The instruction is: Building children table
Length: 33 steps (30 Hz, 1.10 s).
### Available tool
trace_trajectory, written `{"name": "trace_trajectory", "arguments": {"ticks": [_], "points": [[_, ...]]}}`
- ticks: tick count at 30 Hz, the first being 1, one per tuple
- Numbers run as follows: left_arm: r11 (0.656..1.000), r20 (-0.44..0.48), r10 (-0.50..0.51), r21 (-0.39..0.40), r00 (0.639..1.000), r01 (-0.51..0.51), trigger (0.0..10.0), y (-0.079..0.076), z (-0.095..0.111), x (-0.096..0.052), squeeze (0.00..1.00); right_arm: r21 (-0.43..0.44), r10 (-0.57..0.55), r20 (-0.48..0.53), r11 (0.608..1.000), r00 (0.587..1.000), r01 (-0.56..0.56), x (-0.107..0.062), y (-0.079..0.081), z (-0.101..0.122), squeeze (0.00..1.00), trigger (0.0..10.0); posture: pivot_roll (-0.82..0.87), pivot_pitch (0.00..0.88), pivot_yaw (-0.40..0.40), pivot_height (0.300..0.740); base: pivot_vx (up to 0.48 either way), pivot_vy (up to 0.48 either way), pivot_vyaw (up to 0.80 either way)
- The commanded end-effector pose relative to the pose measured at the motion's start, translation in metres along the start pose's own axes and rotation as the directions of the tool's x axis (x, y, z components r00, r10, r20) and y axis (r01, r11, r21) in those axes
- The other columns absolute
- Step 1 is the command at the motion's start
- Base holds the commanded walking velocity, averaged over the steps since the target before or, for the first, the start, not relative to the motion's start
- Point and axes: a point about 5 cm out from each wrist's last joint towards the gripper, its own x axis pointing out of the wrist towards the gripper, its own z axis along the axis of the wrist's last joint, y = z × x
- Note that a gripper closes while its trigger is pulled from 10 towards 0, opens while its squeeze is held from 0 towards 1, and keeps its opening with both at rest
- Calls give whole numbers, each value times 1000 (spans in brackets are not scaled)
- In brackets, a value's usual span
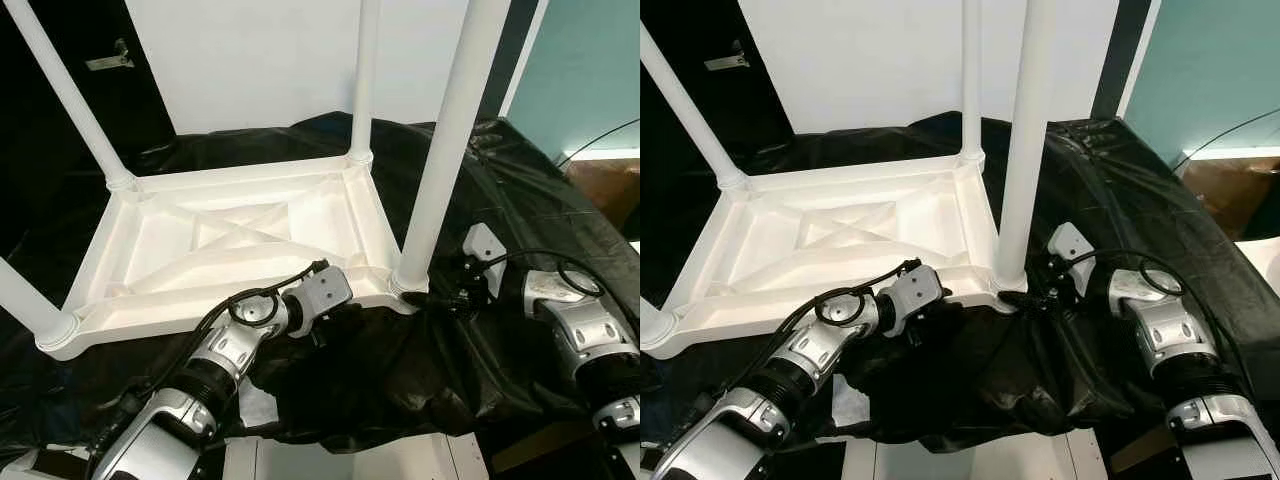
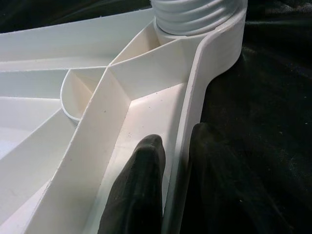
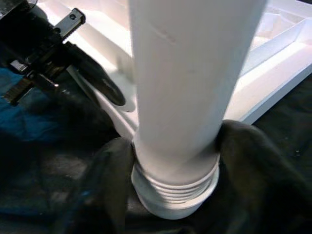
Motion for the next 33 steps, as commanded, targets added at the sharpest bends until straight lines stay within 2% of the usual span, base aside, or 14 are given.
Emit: {"name": "trace_trajectory", "arguments": {"ticks": [1, 8, 12, 14, 15, 18, 21, 22, 25, 29, 30, 31, 32, 33], "points": [[973, -192, -216, -122, 957, 195, 10000, -37, -51, -4, 0, -22, 26, 1, 999, 1000, -26, 3, 1, 1, 0, 0, -43, 11, 3, 740, 0, 0, 0], [973, -191, -215, -121, 958, 195, 10000, -37, -51, -3, 0, 54, -35, 31, 998, 999, 33, 7, 15, -10, 0, 0, -44, 10, 1, 740, 0, 0, 0], [973, -189, -217, -126, 958, 195, 10000, -39, -52, -4, 0, 117, -205, 106, 974, 973, 192, 26, 54, -12, 0, 0, -49, 17, -1, 740, 0, 0, 0], [971, -189, -223, -127, 956, 201, 10000, -41, -52, -4, 0, 194, -425, 102, 896, 900, 401, 32, 63, -11, 0, 0, -46, 20, -7, 740, 0, 0, 0], [972, -190, -221, -128, 956, 199, 10000, -41, -53, -4, 0, 233, -549, 70, 821, 833, 521, 31, 65, -13, 0, 0, -40, 23, -10, 740, 0, 0, 0], [972, -190, -220, -129, 957, 198, 10000, -42, -53, -4, 0, 245, -635, 46, 756, 771, 607, 29, 66, -15, 0, 0, -40, 23, -11, 740, 0, 0, 0], [969, -193, -230, -131, 954, 207, 10000, -44, -54, -4, 0, 244, -822, -34, 545, 569, 802, 18, 75, -21, 0, 0, -53, 25, 1, 740, 0, 0, 0], [969, -193, -230, -131, 954, 207, 10000, -44, -54, -4, 0, 244, -822, -34, 545, 569, 802, 18, 75, -21, 0, 0, -53, 25, 1, 740, 0, 0, 0], [968, -193, -238, -127, 952, 217, 10000, -43, -53, -4, 0, 252, -886, -66, 431, 459, 867, 13, 78, -18, 0, 0, -57, 23, 8, 740, 0, 0, 0], [968, -191, -243, -116, 951, 224, 10000, -42, -51, -3, 0, 256, -902, -83, 391, 423, 884, 11, 77, -17, 0, 0, -64, 21, 15, 740, 0, 0, 0], [968, -191, -244, -114, 951, 225, 10000, -42, -50, -2, 0, 257, -902, -84, 390, 422, 884, 11, 78, -17, 0, 3686, -64, 22, 14, 740, 0, 0, 0], [968, -189, -244, -113, 951, 226, 10000, -42, -49, -1, 0, 253, -906, -88, 381, 414, 889, 11, 79, -16, 0, 4941, -64, 21, 14, 740, 0, 0, 0], [968, -187, -243, -113, 952, 225, 10000, -42, -49, -1, 0, 253, -905, -86, 385, 417, 888, 13, 81, -14, 1000, 9804, -66, 19, 12, 740, 0, 0, 0], [968, -187, -243, -113, 952, 225, 10000, -42, -49, -1, 0, 253, -905, -86, 385, 417, 888, 13, 81, -14, 1000, 9804, -66, 19, 12, 740, 0, 0, 0]]}}
